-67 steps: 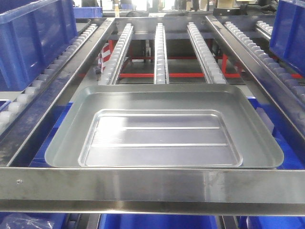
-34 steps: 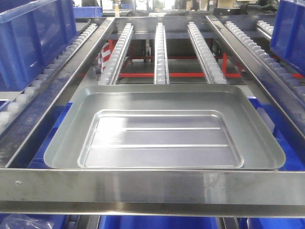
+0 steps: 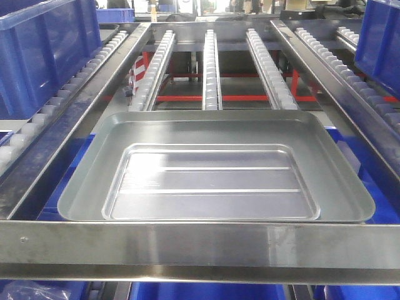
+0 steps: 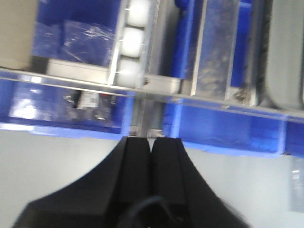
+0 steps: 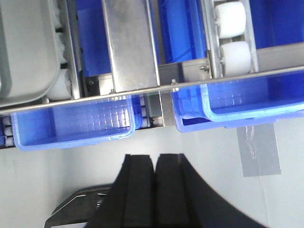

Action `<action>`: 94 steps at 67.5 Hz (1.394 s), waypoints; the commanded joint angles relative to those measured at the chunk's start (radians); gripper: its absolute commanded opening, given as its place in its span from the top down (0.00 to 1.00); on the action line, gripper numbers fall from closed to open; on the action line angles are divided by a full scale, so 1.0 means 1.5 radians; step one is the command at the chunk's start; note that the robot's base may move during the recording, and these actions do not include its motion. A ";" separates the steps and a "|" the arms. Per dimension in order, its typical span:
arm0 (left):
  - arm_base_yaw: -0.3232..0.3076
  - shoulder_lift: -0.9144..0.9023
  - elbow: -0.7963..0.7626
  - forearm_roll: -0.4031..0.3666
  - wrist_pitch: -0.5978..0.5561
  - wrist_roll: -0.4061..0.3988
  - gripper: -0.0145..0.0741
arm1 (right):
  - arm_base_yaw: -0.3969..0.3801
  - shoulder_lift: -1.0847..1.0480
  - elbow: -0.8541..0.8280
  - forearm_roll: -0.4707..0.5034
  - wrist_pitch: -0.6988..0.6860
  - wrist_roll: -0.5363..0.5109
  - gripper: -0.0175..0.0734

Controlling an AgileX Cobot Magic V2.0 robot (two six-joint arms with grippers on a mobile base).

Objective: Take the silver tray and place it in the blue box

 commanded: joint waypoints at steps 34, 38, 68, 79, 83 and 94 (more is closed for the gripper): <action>-0.006 0.066 -0.085 -0.066 -0.096 -0.048 0.94 | -0.002 0.070 -0.118 -0.005 -0.009 0.054 0.74; -0.021 0.076 -0.096 -0.020 -0.101 -0.100 0.94 | 0.003 0.078 -0.135 -0.005 -0.007 0.057 0.74; -0.329 0.317 -0.255 0.244 -0.050 -0.431 0.94 | 0.214 0.296 -0.305 -0.172 0.001 0.235 0.74; -0.379 0.428 -0.371 0.235 -0.016 -0.431 0.94 | 0.276 0.378 -0.360 -0.182 0.007 0.240 0.75; -0.392 0.458 -0.407 0.227 -0.016 -0.431 0.94 | 0.281 0.408 -0.385 -0.156 0.016 0.215 0.75; -0.408 0.518 -0.478 0.219 0.018 -0.431 0.94 | 0.281 0.474 -0.450 -0.112 0.051 0.176 0.75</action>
